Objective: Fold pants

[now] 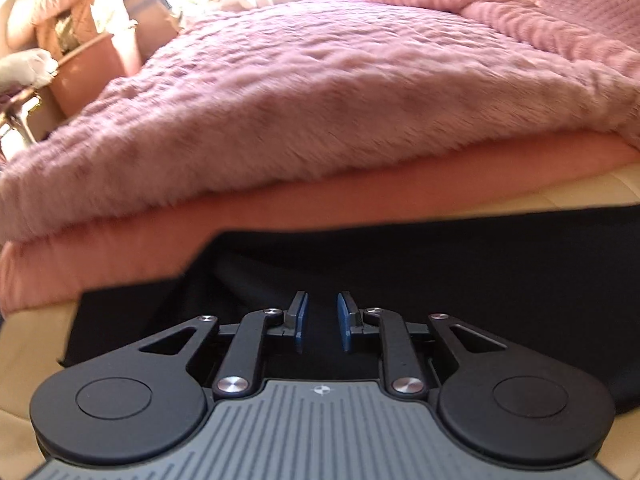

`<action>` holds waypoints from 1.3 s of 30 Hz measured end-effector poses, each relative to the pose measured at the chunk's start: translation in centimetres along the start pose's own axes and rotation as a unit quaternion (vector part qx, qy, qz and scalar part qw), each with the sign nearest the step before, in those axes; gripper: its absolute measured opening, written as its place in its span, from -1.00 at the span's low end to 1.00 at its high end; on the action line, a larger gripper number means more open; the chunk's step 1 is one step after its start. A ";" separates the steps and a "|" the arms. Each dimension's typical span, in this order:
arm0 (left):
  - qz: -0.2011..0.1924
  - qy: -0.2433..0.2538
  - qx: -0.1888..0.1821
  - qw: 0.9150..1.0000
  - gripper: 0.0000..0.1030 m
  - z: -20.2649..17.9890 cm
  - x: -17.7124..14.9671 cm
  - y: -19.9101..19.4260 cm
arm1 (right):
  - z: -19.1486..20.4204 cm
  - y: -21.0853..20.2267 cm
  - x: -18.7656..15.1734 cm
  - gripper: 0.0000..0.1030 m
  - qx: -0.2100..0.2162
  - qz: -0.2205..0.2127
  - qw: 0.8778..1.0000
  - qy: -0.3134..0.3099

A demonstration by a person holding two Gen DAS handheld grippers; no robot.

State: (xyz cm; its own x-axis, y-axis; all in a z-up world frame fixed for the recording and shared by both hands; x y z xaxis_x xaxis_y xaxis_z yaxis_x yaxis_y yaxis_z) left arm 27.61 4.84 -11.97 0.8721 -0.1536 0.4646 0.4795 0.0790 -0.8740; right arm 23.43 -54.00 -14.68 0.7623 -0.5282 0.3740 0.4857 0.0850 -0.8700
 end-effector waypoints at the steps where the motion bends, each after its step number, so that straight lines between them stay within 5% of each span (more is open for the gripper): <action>1: 0.002 0.000 -0.003 1.000 -0.60 -0.2 -0.5 0.0 | -1.0 -0.3 -0.7 0.00 0.015 0.002 0.999 0.031; 5: 0.022 -0.007 -0.010 1.000 -0.68 -0.8 -1.8 0.7 | -4.6 0.3 -3.5 -0.01 0.101 0.018 0.981 0.164; 9: 0.051 -0.015 -0.006 0.999 -0.83 -0.6 -2.1 1.8 | -5.1 2.1 -4.9 -0.09 0.153 0.013 0.963 0.222; 12: 0.085 -0.006 0.015 0.996 -0.97 -1.0 -2.7 3.0 | -4.6 3.5 -5.6 -0.24 0.145 0.000 0.959 0.244; 14: 0.085 0.006 0.032 0.996 -1.00 -1.6 -3.0 2.9 | -4.4 3.8 -5.7 -0.69 0.117 -0.016 0.964 0.238; 19: 0.105 0.014 0.031 0.994 -1.00 -2.9 -3.6 2.3 | -4.2 3.3 -5.1 -0.95 0.063 -0.023 0.977 0.203; 27: 0.120 -0.003 -0.072 0.990 -1.00 -7.4 -6.3 -0.4 | -8.1 1.1 -2.1 -0.96 -0.049 -0.034 0.985 0.161; 31: 0.104 0.014 -0.061 0.993 -1.00 -9.0 -7.5 -1.3 | -9.3 0.6 -0.5 -0.89 -0.091 -0.021 0.986 0.137; 37: 0.036 -0.018 -0.075 0.996 -0.66 -6.5 -8.9 -5.4 | -5.6 -1.0 -0.1 -0.23 -0.136 -0.043 0.989 0.038; 39: 0.016 -0.027 -0.058 0.998 -0.56 -4.8 -9.8 -6.9 | -3.2 -1.7 -0.7 -0.22 -0.141 -0.054 0.988 -0.003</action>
State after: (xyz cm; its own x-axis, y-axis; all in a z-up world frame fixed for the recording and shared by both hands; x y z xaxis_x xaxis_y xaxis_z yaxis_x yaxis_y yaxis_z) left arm 15.30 1.06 -11.22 0.8926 -0.0991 0.4399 0.4390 -0.0316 -0.8979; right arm 20.72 -56.51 -14.47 0.7154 -0.5167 0.4704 0.4257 -0.2115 -0.8798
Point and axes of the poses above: each gripper's, at about its wrist camera, not at the fingertips, and y roughly the way its jaws point, z to its left, x to its top, the point moved 2 cm from there along y, roughly the way its jaws point, and after that the axes turned 12 degrees about z, right-handed, at the moved point
